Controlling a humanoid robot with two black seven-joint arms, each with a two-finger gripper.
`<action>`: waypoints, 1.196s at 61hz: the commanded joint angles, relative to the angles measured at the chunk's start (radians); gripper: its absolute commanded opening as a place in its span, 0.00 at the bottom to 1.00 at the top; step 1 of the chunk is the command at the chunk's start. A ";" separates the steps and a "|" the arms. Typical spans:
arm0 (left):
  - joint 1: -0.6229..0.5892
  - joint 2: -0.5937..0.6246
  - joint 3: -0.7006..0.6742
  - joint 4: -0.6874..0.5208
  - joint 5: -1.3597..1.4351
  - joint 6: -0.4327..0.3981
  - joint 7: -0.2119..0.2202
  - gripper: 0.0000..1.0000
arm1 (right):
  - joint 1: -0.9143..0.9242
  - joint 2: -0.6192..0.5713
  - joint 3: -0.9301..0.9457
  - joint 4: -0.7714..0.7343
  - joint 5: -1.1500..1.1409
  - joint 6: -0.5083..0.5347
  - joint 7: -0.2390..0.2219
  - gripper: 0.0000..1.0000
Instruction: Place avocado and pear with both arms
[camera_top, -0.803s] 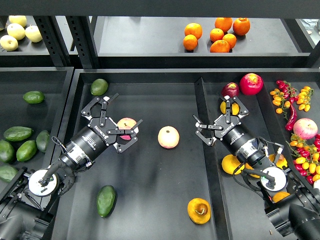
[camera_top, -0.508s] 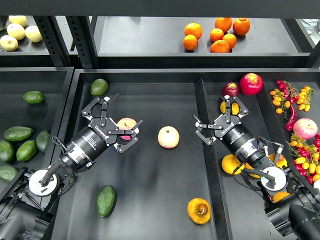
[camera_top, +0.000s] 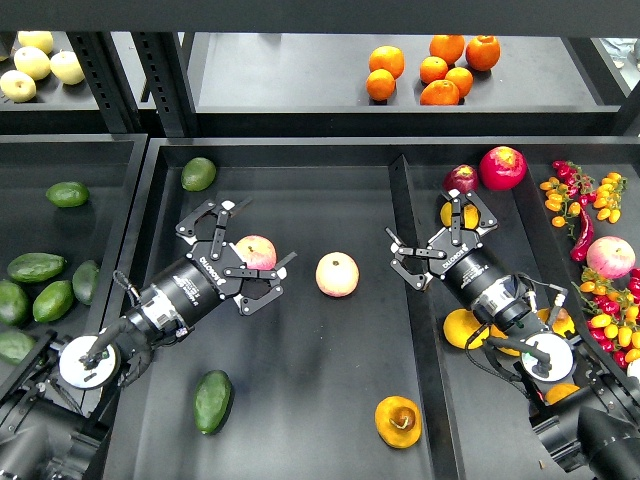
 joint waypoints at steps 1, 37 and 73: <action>-0.035 0.000 0.044 0.001 -0.003 0.000 0.002 0.99 | 0.000 0.000 0.000 0.000 0.000 0.000 0.000 1.00; -0.277 0.400 0.535 0.002 -0.063 0.000 0.002 0.99 | 0.000 0.000 0.000 0.000 -0.002 0.004 0.000 1.00; -0.448 0.658 0.936 -0.007 0.172 0.000 0.002 0.99 | -0.002 0.000 -0.001 -0.008 -0.002 0.004 0.001 1.00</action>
